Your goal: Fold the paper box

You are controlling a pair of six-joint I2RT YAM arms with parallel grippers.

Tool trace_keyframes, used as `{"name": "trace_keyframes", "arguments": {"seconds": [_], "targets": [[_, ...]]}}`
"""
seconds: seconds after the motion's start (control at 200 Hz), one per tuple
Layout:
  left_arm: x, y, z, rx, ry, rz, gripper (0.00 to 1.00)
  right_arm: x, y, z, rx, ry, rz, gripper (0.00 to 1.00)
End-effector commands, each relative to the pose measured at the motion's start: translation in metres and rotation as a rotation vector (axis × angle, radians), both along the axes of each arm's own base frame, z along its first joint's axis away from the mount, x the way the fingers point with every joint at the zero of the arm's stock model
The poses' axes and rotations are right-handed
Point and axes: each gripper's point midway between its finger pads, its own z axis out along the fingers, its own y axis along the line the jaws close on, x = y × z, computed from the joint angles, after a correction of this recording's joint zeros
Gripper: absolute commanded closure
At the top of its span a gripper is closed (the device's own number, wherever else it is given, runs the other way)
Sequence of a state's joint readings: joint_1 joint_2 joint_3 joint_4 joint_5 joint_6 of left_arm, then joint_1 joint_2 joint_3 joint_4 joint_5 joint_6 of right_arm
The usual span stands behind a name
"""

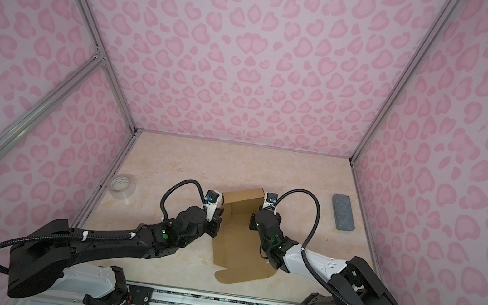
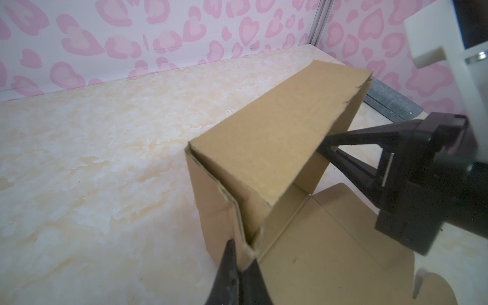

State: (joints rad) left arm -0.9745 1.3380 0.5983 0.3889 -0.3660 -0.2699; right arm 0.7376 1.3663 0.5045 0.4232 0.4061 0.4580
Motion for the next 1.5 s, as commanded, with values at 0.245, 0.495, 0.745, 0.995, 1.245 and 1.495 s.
{"name": "trace_keyframes", "arguments": {"seconds": [0.245,0.495,0.745,0.995,1.245,1.495], "targets": [[0.0,-0.006,0.004,-0.022,0.01,-0.011,0.98,-0.001,-0.008,0.0,-0.043,0.041,-0.042,1.0],[0.001,-0.006,0.002,-0.014,0.014,-0.001,0.98,-0.019,0.002,0.013,0.109,-0.025,0.067,0.79],[0.003,-0.005,0.0,-0.007,0.017,0.008,0.98,-0.034,-0.007,0.021,0.161,-0.01,0.065,0.64],[0.006,-0.006,-0.002,0.012,0.015,0.018,0.98,-0.065,-0.008,0.041,0.243,-0.01,0.132,0.55],[0.014,-0.014,-0.004,0.068,-0.009,0.009,0.98,-0.102,-0.012,0.076,0.346,-0.046,0.21,0.52],[0.017,-0.022,-0.007,0.119,-0.072,-0.053,0.98,-0.097,-0.017,0.136,0.257,-0.042,0.166,0.49]]}}
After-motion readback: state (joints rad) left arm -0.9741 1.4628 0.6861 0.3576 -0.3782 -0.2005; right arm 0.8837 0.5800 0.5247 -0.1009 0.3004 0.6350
